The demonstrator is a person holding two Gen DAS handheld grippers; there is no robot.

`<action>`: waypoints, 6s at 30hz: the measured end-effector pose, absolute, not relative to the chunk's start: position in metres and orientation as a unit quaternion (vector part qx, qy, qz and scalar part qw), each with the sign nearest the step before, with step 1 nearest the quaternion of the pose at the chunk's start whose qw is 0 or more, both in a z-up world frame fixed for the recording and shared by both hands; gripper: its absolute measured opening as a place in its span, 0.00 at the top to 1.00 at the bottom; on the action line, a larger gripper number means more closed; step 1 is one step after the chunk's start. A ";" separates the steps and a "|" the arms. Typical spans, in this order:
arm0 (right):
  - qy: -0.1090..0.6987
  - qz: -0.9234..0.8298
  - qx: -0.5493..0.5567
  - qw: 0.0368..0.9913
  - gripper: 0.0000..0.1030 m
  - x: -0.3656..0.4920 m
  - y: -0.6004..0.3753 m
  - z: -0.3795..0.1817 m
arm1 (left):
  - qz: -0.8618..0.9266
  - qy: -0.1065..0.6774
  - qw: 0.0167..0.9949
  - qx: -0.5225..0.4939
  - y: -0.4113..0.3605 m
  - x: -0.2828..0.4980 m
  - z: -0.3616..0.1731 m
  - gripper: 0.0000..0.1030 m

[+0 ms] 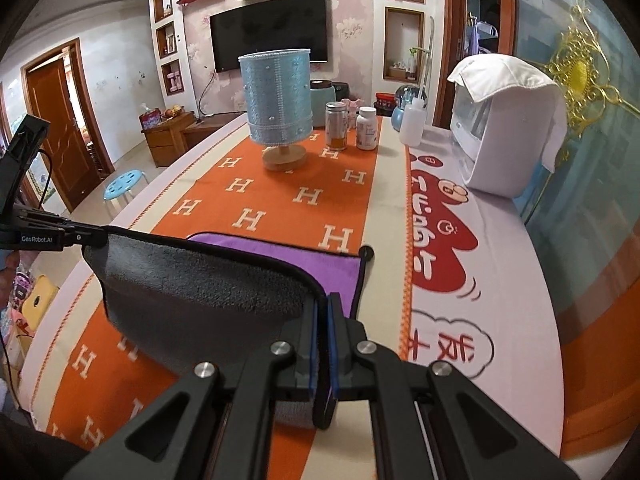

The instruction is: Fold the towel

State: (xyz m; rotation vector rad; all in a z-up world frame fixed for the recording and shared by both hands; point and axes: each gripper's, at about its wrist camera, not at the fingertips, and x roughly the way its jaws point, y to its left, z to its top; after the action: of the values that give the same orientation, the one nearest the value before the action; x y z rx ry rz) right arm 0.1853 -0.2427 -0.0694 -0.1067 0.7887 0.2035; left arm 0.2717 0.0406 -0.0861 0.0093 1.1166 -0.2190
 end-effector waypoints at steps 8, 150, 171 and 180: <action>0.373 0.081 -0.071 0.921 0.96 0.222 -0.233 -0.086 | -0.093 0.507 0.857 -0.025 0.042 0.303 -0.112 0.92; 0.474 0.034 0.051 0.878 0.00 -0.056 -0.171 -0.012 | -0.020 0.428 0.903 0.023 0.015 -0.019 0.002 0.01; 0.486 0.034 0.054 0.871 0.00 -0.059 -0.169 -0.025 | -0.023 0.444 0.895 0.024 0.021 -0.019 -0.007 0.01; 0.491 0.029 0.056 0.869 0.00 -0.061 -0.166 -0.022 | -0.031 0.445 0.895 0.024 0.021 -0.020 -0.006 0.01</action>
State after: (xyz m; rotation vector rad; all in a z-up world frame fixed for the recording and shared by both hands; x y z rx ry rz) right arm -0.0605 -0.1665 -0.0225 0.1176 1.0268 0.0615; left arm -0.0197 0.0214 -0.0065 0.0504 0.9221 -0.0648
